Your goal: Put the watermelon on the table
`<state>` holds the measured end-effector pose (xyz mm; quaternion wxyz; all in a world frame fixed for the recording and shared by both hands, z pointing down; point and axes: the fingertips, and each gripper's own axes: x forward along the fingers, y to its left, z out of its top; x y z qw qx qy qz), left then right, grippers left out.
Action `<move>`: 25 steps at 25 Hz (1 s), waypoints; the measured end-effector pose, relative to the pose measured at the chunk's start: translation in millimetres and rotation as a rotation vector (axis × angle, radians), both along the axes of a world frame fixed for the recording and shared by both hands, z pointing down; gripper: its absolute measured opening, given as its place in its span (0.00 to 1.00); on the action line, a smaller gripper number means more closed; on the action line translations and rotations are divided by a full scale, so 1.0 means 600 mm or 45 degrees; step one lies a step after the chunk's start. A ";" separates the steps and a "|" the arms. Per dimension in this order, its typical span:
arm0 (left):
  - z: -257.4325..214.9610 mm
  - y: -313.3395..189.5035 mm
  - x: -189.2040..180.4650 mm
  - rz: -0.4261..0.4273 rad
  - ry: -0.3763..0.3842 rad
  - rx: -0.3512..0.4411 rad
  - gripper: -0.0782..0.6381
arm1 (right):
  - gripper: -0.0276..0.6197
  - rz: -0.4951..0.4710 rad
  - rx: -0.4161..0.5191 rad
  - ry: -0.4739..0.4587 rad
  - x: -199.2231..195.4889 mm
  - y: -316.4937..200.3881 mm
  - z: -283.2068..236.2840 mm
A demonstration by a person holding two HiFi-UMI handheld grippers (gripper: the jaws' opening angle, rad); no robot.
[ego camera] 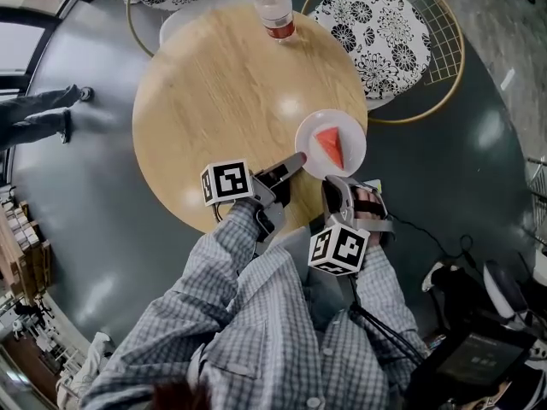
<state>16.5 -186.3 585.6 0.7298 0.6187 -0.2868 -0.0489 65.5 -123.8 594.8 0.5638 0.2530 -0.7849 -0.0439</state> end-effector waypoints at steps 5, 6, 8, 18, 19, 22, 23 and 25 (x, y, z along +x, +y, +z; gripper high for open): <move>-0.004 0.007 -0.029 -0.060 0.010 -0.018 0.30 | 0.11 -0.006 -0.027 0.030 0.005 0.002 0.007; -0.004 0.008 -0.034 -0.067 0.010 -0.019 0.30 | 0.11 -0.003 -0.024 0.028 0.004 0.002 0.007; -0.004 0.012 -0.044 -0.077 0.009 -0.019 0.30 | 0.11 0.010 -0.015 0.010 0.002 0.000 0.007; -0.032 0.034 -0.062 -0.132 0.019 0.101 0.30 | 0.19 0.319 -0.057 -0.353 -0.008 0.000 -0.017; -0.038 0.035 -0.063 -0.156 0.028 0.125 0.29 | 0.20 0.372 -0.050 -0.428 -0.010 -0.002 -0.029; -0.064 0.046 -0.064 -0.229 0.078 0.171 0.20 | 0.19 0.508 -0.053 -0.696 -0.017 -0.002 -0.075; -0.075 0.050 -0.064 -0.255 0.102 0.181 0.16 | 0.19 0.530 -0.080 -0.784 -0.021 0.002 -0.089; -0.102 0.059 -0.067 -0.312 0.154 0.212 0.12 | 0.19 0.551 -0.136 -0.909 -0.025 0.015 -0.108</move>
